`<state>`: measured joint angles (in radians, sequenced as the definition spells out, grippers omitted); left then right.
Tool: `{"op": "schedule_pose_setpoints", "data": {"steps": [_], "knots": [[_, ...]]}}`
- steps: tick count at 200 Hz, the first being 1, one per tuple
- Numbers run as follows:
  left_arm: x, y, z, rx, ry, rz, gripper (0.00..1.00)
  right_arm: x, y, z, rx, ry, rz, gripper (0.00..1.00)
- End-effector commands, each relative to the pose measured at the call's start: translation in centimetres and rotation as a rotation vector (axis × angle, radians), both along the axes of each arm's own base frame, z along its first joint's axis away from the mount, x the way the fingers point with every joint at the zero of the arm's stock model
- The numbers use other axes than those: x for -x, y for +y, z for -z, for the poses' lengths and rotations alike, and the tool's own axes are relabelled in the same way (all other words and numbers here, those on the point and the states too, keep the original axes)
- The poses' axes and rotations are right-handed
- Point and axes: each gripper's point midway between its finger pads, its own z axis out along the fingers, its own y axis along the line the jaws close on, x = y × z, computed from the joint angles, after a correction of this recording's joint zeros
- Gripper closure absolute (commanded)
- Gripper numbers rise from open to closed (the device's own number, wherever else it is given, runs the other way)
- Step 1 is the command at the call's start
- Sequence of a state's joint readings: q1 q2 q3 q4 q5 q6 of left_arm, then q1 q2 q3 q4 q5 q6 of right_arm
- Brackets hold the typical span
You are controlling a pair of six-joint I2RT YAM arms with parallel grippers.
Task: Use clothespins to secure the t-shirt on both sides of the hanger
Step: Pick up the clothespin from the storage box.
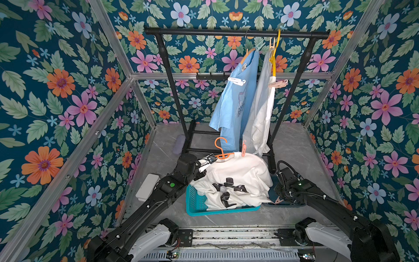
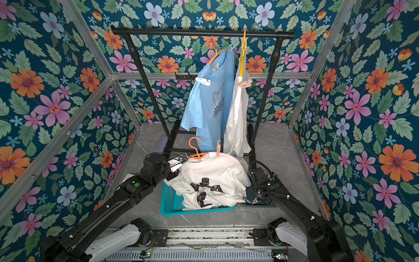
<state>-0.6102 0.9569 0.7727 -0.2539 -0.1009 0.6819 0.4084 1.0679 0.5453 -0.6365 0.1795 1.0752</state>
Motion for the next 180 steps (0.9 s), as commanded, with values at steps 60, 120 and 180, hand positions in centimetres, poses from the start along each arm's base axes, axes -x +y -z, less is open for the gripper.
{"op": "schedule_pose_setpoints", "data": {"steps": [60, 120, 180], "knots": [[-0.4, -0.8, -1.3, 0.057, -0.029, 0.015, 1.0, -0.9, -0.6, 1.6, 0.055, -0.012, -0.003, 0.68], [-0.6, -1.2, -1.2, 0.06, -0.019, 0.024, 1.0, -0.9, -0.8, 2.2, 0.078, 0.006, -0.015, 0.86], [-1.0, -2.5, 0.0, 0.052, 0.042, 0.06, 1.0, -1.8, -1.8, -2.3, 0.095, -0.18, -0.015, 1.0]]}}
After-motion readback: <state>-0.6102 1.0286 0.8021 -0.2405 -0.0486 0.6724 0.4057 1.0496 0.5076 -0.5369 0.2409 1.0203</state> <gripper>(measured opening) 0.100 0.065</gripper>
